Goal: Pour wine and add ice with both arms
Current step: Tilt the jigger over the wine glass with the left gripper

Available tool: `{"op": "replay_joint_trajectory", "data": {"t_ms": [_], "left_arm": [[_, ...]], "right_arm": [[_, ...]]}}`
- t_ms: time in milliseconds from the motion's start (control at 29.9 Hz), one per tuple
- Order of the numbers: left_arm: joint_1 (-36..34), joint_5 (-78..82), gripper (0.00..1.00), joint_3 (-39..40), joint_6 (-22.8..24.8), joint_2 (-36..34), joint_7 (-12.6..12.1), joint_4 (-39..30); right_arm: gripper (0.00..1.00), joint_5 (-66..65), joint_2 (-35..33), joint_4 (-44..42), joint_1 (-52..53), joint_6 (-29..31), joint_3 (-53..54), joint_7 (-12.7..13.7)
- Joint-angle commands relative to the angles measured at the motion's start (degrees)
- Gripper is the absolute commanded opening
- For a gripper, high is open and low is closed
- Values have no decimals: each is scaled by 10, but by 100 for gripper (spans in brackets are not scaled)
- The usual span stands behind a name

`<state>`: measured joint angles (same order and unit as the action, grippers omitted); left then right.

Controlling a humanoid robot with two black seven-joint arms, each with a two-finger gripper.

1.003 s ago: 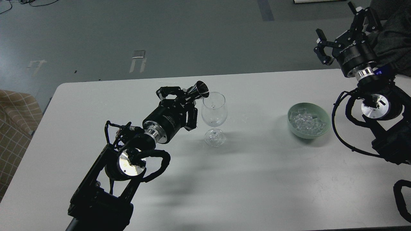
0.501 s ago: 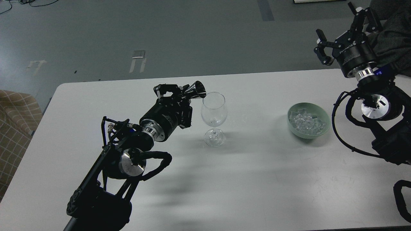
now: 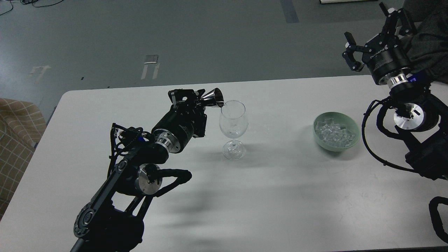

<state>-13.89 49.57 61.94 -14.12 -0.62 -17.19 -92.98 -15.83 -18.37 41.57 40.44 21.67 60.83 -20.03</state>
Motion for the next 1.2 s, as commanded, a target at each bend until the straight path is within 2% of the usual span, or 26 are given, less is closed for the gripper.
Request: {"op": "replay_joint_trajectory", "data": {"t_ms": [0, 267, 368, 568, 769, 1170], "left_arm": [[-3, 48, 0, -10, 0, -2, -1, 0], [-10, 96, 0, -16, 0, -2, -10, 0], [-13, 111, 0, -24, 0, -3, -26, 0], [-15, 154, 0, -35, -1, -1, -37, -1], [-21, 209, 0, -36, -2, 3, -40, -1], [-36, 283, 0, -52, -2, -1, -85, -1]], "right_arm": [[100, -1, 0, 0, 0, 0, 0, 0], [100, 0, 0, 0, -1, -1, 0, 0], [100, -1, 1, 0, -2, -1, 1, 0], [100, 0, 0, 0, -2, -1, 0, 0], [100, -1, 0, 0, -2, -1, 0, 0], [100, 0, 1, -1, -4, -1, 0, 0]]}}
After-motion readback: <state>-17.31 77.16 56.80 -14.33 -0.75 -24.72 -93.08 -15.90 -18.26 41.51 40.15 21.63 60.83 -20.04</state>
